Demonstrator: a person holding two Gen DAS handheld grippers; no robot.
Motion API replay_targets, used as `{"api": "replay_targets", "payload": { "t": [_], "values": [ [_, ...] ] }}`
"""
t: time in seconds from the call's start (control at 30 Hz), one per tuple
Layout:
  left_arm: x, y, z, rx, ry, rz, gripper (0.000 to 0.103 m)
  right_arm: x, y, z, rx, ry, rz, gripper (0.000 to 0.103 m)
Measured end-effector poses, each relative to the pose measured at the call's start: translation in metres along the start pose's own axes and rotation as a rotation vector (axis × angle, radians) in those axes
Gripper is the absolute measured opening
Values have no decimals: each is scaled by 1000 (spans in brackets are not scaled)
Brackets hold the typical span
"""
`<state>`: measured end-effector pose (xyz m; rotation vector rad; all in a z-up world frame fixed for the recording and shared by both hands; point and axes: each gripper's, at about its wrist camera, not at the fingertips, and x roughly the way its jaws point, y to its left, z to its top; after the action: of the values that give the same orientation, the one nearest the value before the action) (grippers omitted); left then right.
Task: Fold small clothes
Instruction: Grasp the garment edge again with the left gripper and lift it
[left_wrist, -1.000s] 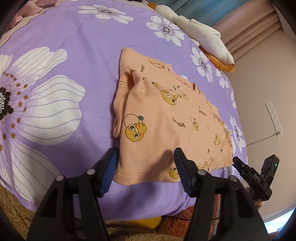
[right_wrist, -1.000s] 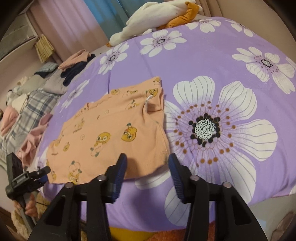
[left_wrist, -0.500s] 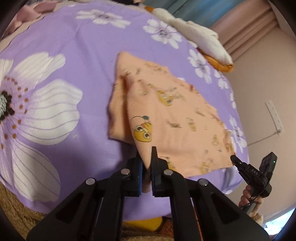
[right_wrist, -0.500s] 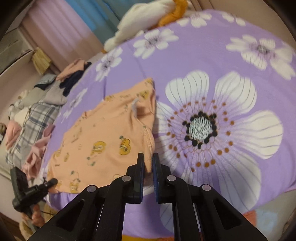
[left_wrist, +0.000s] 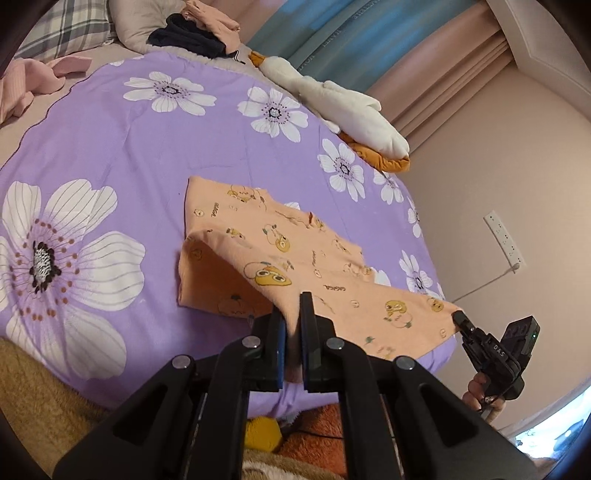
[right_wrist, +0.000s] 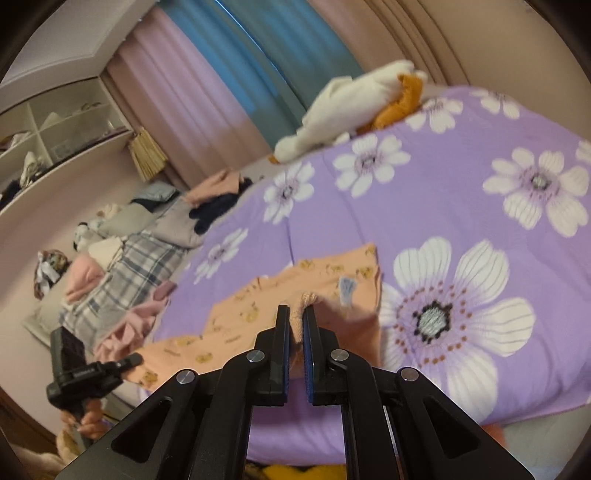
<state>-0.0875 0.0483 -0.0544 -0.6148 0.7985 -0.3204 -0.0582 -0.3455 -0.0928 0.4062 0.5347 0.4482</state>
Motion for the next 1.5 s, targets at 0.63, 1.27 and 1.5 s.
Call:
{"api": "replay_targets", "payload": {
  "t": [0.63, 1.27, 1.5],
  "values": [
    [-49, -11, -12, 36, 32, -10, 5, -42, 20, 2, -48, -48, 18, 8],
    [-38, 0, -21, 5, 83, 7, 6, -39, 17, -5, -10, -6, -14, 8],
    [-35, 6, -20, -11, 83, -8, 6, -30, 17, -2, 8, 22, -40, 8]
  ]
}}
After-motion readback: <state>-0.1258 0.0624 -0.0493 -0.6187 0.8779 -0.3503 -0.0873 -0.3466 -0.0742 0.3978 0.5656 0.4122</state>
